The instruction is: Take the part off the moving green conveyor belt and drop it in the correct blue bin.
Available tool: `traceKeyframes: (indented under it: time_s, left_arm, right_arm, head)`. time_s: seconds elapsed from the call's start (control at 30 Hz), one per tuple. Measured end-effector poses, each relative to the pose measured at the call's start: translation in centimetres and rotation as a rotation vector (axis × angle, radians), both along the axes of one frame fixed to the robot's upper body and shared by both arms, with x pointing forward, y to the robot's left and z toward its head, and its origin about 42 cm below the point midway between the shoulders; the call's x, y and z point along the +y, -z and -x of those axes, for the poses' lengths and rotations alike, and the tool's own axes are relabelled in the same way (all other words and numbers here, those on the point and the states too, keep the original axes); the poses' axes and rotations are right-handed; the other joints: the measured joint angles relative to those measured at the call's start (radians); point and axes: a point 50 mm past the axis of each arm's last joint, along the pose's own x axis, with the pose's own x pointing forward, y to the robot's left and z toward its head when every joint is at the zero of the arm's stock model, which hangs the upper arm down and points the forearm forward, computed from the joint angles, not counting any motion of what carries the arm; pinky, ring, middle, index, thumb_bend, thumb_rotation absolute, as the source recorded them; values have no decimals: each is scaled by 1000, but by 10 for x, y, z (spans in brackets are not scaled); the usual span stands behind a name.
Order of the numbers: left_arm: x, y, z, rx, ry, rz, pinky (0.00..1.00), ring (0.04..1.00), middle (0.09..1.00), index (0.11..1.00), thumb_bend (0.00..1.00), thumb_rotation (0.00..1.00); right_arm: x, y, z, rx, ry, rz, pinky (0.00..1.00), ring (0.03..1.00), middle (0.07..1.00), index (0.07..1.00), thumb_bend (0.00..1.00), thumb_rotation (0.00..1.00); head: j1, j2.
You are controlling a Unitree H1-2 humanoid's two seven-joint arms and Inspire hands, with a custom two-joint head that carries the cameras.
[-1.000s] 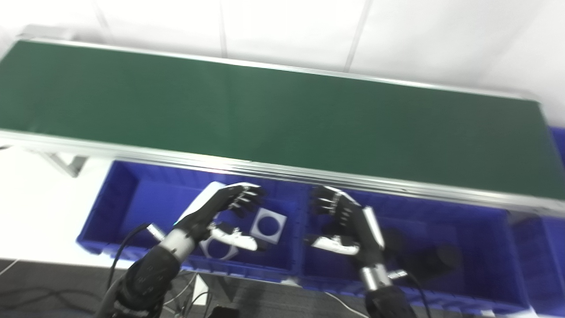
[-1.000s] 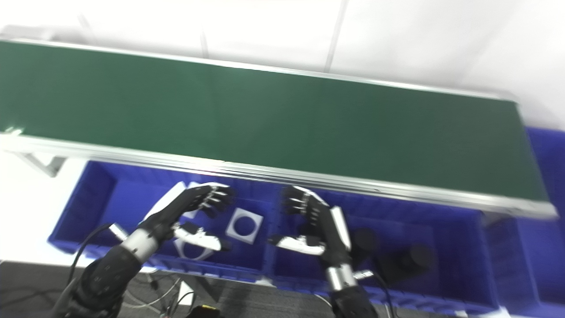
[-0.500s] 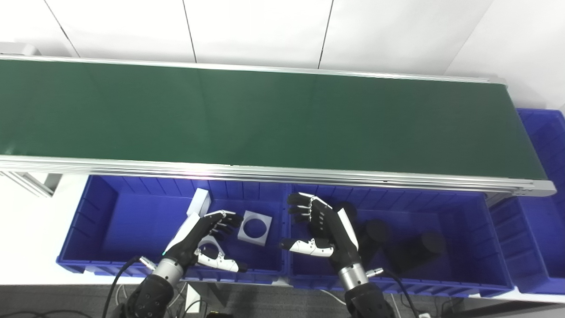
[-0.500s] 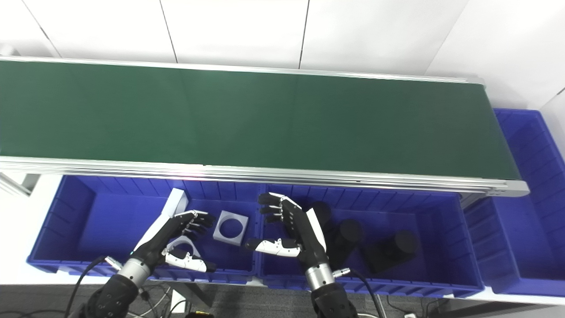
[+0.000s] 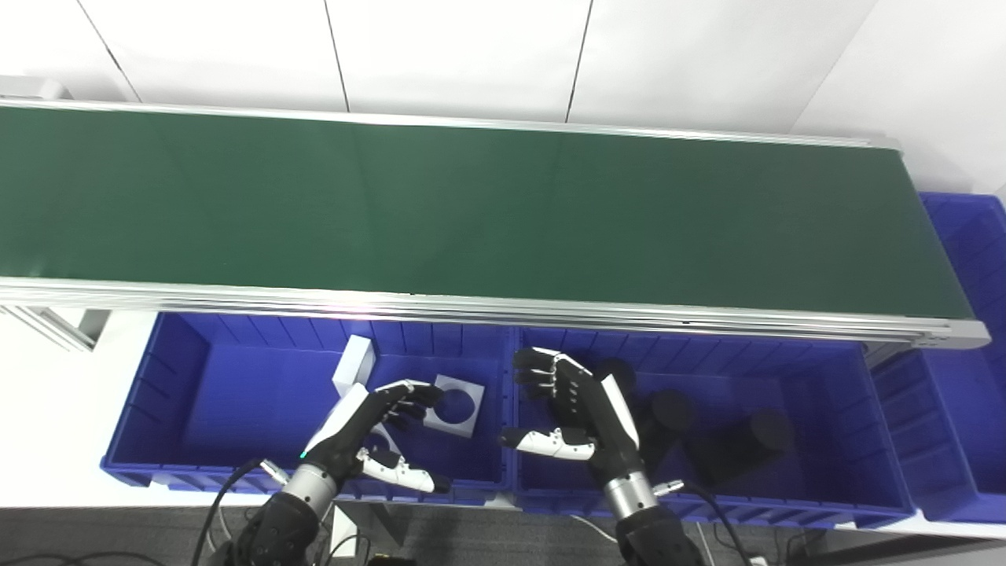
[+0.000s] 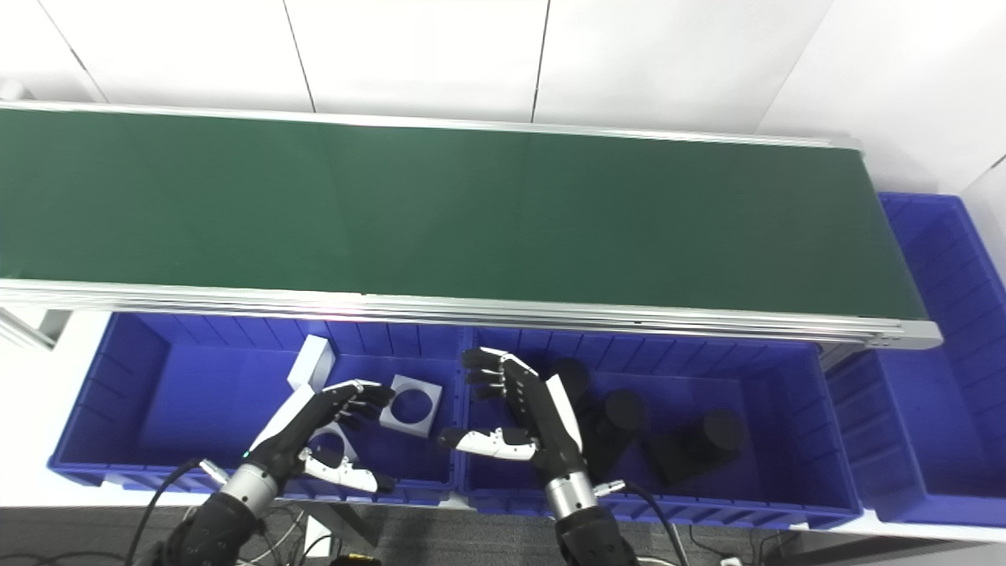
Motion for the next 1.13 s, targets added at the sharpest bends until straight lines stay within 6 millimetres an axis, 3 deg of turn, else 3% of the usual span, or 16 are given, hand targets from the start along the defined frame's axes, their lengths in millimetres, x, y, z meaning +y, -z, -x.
traceKeyframes:
  time_s: [0.17,0.33,0.4,0.57,0.87,1.13]
  left_arm:
    - [-20,-1,-1,7,17,-22,623,699,755,759,999,225]
    - [-32,-2,-1,18,34,-55,594,683,750,761,998,233]
    - [-34,0,-2,13,30,-64,594,680,745,757,999,219]
    - [-40,8,0,20,26,-80,590,682,750,760,1000,216]
    - [-43,12,-1,-21,36,-81,554,656,729,750,1000,222]
    - [-43,12,0,-25,44,-86,560,664,747,758,1000,222]
  right_arm:
    - [-19,-1,-2,4,1,-6,641,712,756,740,876,287]
    - [-31,-1,-3,11,-4,-10,646,711,752,741,865,256]
    - [-34,0,-3,15,-8,-13,646,710,750,739,862,235]
    - [-40,7,0,50,-6,-19,648,709,747,738,872,232]
    - [-41,12,3,73,-3,-25,641,705,742,730,884,224]
    - [-38,16,4,89,-4,-39,653,714,743,732,903,234]
  head:
    - [103,2]
    - [166,-38]
    - [168,-41]
    - [201,-92]
    - [189,-153]
    - [186,-159]
